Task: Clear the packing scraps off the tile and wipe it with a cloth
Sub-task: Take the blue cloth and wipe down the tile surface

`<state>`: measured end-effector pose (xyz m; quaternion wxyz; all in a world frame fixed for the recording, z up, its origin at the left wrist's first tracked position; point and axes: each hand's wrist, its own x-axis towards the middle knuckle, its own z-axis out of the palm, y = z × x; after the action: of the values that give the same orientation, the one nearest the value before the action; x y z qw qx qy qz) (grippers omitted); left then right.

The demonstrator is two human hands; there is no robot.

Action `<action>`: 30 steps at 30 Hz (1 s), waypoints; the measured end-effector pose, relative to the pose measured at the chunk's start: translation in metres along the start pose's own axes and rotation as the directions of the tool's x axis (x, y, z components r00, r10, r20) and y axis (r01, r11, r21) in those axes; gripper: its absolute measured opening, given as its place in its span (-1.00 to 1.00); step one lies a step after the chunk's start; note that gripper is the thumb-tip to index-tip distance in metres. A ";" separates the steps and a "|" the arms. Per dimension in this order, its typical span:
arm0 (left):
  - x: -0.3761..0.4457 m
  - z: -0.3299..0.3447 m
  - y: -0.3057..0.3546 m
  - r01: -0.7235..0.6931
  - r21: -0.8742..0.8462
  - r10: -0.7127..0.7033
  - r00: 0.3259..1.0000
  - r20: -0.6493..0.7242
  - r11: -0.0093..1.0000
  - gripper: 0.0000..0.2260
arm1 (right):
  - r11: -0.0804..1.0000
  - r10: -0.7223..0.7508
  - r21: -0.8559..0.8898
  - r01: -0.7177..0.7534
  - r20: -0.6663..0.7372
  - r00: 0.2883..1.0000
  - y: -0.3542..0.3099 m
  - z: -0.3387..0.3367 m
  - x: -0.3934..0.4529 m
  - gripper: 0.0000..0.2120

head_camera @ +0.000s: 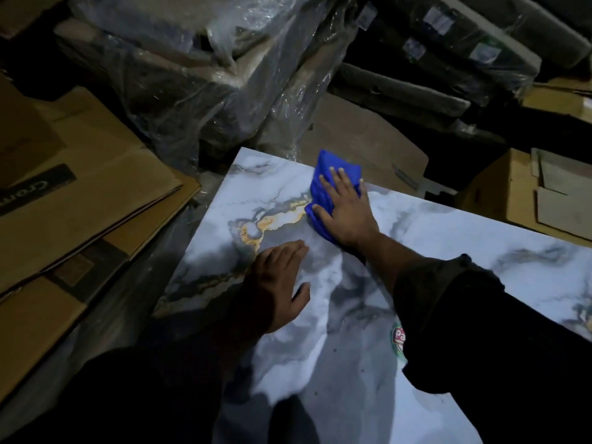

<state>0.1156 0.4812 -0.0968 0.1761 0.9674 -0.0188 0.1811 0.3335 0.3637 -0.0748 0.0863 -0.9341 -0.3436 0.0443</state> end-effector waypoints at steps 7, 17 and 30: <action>0.003 -0.004 0.004 0.051 -0.059 -0.053 0.998 -0.035 0.997 -0.43 | 0.962 -0.271 0.003 0.272 0.065 0.960 -0.027 0.006 -0.070 -0.35; -0.009 -0.020 0.004 0.102 -0.142 -0.084 0.988 0.128 0.985 -0.44 | 0.964 -0.262 0.038 0.263 -0.013 0.965 -0.098 0.027 -0.238 -0.32; -0.075 -0.049 -0.012 -0.126 -0.161 0.169 0.942 0.291 0.979 -0.43 | 0.832 0.553 0.033 -0.554 -0.128 0.823 -0.255 0.065 -0.409 -0.24</action>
<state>0.0298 0.5077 -0.0847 0.2248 0.9647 -0.1307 0.0417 -0.1483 0.2977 -0.0799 0.0895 -0.9946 -0.0515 0.0043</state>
